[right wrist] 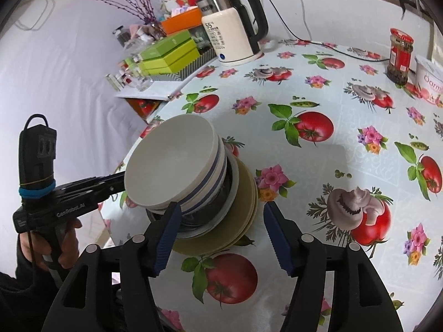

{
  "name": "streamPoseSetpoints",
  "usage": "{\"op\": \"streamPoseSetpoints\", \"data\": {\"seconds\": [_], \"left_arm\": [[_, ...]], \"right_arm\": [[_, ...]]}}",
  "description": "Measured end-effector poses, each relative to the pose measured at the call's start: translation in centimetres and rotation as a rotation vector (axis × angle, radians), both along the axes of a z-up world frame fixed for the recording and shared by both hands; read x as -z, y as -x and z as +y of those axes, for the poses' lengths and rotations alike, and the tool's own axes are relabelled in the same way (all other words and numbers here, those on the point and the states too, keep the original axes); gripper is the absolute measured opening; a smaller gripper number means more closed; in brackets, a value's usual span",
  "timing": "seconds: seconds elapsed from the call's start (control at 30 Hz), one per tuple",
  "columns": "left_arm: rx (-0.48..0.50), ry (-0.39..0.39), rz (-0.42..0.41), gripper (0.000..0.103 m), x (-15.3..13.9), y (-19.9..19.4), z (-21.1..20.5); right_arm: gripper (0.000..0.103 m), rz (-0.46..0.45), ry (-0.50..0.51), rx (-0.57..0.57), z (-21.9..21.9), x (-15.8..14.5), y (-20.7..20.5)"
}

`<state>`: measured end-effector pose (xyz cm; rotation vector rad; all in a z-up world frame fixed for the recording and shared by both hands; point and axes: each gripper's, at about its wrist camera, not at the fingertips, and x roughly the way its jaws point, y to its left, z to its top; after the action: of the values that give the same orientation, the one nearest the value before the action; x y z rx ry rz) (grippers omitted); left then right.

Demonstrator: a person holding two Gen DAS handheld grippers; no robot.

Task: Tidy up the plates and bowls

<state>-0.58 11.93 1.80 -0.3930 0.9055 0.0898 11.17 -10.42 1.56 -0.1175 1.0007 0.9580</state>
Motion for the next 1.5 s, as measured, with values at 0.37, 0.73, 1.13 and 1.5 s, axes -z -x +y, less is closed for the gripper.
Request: {"op": "streamPoseSetpoints", "data": {"seconds": [0.37, 0.73, 1.13, 1.5], "left_arm": [[0.029, -0.062, -0.007, 0.032, -0.4, 1.2, -2.5], [0.03, -0.13, -0.013, 0.036, -0.4, 1.9, -4.0], [0.014, -0.165, 0.024, 0.037, 0.6, 2.0, -4.7], [0.004, -0.179, 0.044, 0.037, 1.5, 1.9, -4.6]], "right_arm": [[0.071, -0.063, 0.022, -0.035, 0.2, -0.5, 1.8], [0.079, -0.124, 0.043, -0.057, -0.1, -0.5, 3.5], [0.083, -0.163, 0.063, -0.058, -0.2, -0.3, 4.7], [0.083, -0.16, 0.086, -0.071, 0.2, 0.3, 5.1]]}}
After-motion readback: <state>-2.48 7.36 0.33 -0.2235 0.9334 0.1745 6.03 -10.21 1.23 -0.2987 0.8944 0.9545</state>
